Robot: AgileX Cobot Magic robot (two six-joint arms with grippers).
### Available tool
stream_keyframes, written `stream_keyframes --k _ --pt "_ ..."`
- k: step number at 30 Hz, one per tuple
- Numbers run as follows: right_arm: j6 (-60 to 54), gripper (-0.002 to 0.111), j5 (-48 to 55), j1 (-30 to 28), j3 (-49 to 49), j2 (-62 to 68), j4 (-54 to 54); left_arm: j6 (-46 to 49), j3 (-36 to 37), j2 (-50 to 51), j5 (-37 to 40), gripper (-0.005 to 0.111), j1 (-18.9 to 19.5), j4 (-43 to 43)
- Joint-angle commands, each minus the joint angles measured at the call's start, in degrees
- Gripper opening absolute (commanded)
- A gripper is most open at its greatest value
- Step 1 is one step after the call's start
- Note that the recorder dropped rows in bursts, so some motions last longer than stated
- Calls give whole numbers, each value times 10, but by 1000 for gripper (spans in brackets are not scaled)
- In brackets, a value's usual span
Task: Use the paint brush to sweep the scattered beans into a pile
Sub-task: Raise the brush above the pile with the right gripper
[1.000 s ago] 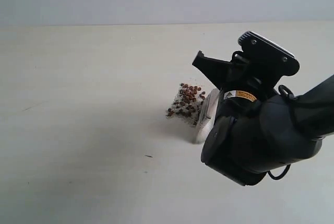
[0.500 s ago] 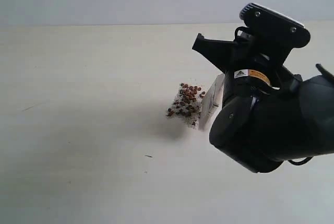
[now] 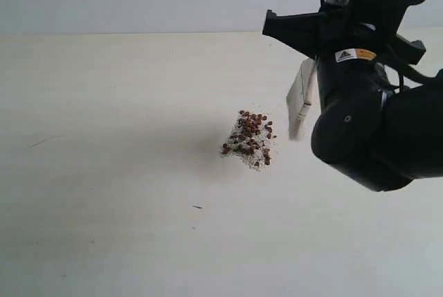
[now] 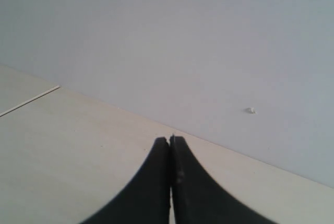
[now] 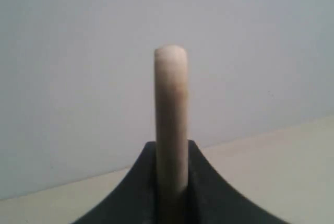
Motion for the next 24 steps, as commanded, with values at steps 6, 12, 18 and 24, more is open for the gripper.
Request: stream_keyframes --k 6,12,18,24 --pt "238 0 105 -203 17 1 -555 0 2 2 2 0 1 -2" --pt "449 0 87 -347 -53 52 -887 0 2 2 2 0 1 -2" --pt "622 0 62 -425 -210 143 -1167 0 2 2 2 0 1 -2" --pt "753 0 64 -439 -414 290 -1375 0 2 2 2 0 1 -2"
